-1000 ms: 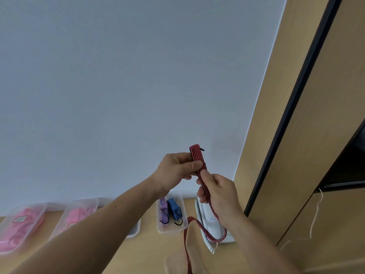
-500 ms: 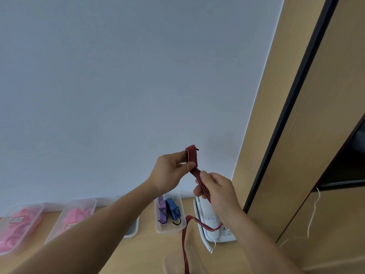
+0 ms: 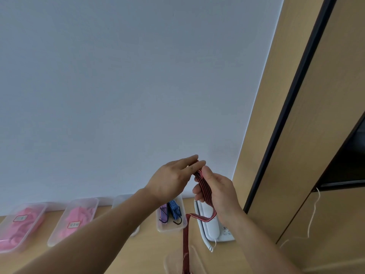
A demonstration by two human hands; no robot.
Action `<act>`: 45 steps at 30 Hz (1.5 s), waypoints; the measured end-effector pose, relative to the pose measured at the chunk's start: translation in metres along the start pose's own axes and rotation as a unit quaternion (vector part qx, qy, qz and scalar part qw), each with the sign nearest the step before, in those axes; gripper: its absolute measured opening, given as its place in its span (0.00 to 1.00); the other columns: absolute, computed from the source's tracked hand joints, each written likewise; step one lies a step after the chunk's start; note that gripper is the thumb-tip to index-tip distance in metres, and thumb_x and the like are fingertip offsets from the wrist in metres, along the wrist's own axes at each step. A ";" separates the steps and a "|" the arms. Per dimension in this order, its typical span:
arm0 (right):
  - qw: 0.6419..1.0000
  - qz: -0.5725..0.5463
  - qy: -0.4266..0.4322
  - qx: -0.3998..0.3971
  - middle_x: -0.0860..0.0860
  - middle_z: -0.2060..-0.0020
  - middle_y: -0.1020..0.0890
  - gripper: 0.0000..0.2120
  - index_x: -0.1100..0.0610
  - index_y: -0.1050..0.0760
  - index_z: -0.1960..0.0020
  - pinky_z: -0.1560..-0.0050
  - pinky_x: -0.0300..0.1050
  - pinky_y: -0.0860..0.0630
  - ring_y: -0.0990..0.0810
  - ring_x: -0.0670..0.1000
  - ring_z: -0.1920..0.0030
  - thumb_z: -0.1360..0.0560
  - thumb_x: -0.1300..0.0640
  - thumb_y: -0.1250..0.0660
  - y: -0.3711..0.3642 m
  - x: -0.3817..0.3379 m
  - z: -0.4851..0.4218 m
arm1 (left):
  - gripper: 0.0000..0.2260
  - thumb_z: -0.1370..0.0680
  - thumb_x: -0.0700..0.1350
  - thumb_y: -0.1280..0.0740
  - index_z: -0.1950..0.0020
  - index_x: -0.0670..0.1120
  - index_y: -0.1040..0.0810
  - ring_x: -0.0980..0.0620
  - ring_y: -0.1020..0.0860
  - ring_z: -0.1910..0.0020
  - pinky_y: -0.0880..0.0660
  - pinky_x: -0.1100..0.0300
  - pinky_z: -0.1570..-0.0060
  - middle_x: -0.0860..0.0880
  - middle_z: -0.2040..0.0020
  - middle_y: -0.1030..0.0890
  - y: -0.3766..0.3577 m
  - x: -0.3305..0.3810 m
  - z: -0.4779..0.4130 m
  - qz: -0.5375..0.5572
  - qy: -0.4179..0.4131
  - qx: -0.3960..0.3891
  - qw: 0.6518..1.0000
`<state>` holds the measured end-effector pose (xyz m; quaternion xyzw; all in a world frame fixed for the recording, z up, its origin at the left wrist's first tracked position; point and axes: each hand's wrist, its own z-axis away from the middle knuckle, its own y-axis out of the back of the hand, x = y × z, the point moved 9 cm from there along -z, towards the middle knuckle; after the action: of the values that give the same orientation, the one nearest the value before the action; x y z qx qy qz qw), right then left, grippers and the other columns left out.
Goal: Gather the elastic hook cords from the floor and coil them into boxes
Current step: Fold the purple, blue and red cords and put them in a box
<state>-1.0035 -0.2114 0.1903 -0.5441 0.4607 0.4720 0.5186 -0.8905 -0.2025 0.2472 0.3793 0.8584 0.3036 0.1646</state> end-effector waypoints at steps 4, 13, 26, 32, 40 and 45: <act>1.000 0.000 0.028 -0.007 0.58 0.65 0.15 0.18 0.62 0.20 0.52 0.65 0.43 0.22 0.18 0.53 0.68 0.24 0.47 0.35 0.000 -0.004 0.003 | 0.20 0.20 0.41 0.37 0.27 0.49 0.28 0.57 0.19 0.43 0.24 0.70 0.48 0.54 0.37 0.20 -0.028 -0.044 0.018 0.368 0.390 -0.061 0.842; 0.998 0.053 0.041 0.022 0.56 0.69 0.16 0.13 0.63 0.21 0.57 0.70 0.39 0.23 0.18 0.51 0.72 0.23 0.53 0.32 0.007 -0.005 0.002 | 0.13 0.23 0.45 0.32 0.41 0.40 0.22 0.47 0.17 0.47 0.24 0.49 0.42 0.45 0.46 0.15 -0.036 -0.028 0.013 0.553 0.436 -0.108 0.701; 0.992 0.115 0.050 0.003 0.55 0.70 0.16 0.15 0.62 0.21 0.58 0.64 0.37 0.25 0.21 0.45 0.70 0.21 0.50 0.34 0.007 -0.003 0.002 | 0.07 0.18 0.39 0.36 0.41 0.44 0.24 0.50 0.16 0.52 0.22 0.57 0.53 0.49 0.47 0.14 -0.024 -0.038 0.008 0.495 0.422 -0.077 0.756; 0.993 0.111 0.036 0.010 0.50 0.65 0.16 0.15 0.60 0.20 0.57 0.61 0.35 0.24 0.20 0.44 0.65 0.19 0.51 0.38 0.007 0.001 0.002 | 0.13 0.19 0.42 0.35 0.34 0.46 0.28 0.56 0.16 0.59 0.22 0.63 0.57 0.49 0.45 0.16 -0.012 -0.040 0.004 0.302 0.358 -0.059 0.882; 0.998 0.059 0.000 0.025 0.52 0.72 0.21 0.23 0.64 0.21 0.57 0.70 0.42 0.28 0.26 0.49 0.72 0.18 0.46 0.42 0.006 -0.001 0.000 | 0.15 0.23 0.39 0.29 0.37 0.42 0.21 0.51 0.22 0.69 0.24 0.60 0.69 0.49 0.56 0.15 0.011 -0.001 -0.005 0.061 0.123 -0.019 0.990; 0.999 0.031 -0.012 -0.016 0.53 0.69 0.20 0.35 0.62 0.19 0.55 0.69 0.42 0.28 0.24 0.49 0.71 0.29 0.30 0.43 -0.002 0.000 0.000 | 0.21 0.32 0.27 0.27 0.40 0.36 0.19 0.47 0.20 0.67 0.22 0.55 0.69 0.44 0.52 0.15 0.014 0.014 -0.010 -0.015 -0.033 0.018 0.999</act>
<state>-1.0019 -0.2113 0.1902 -0.5320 0.4633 0.5017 0.5007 -0.8972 -0.1881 0.2629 0.3792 0.8634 0.2731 0.1904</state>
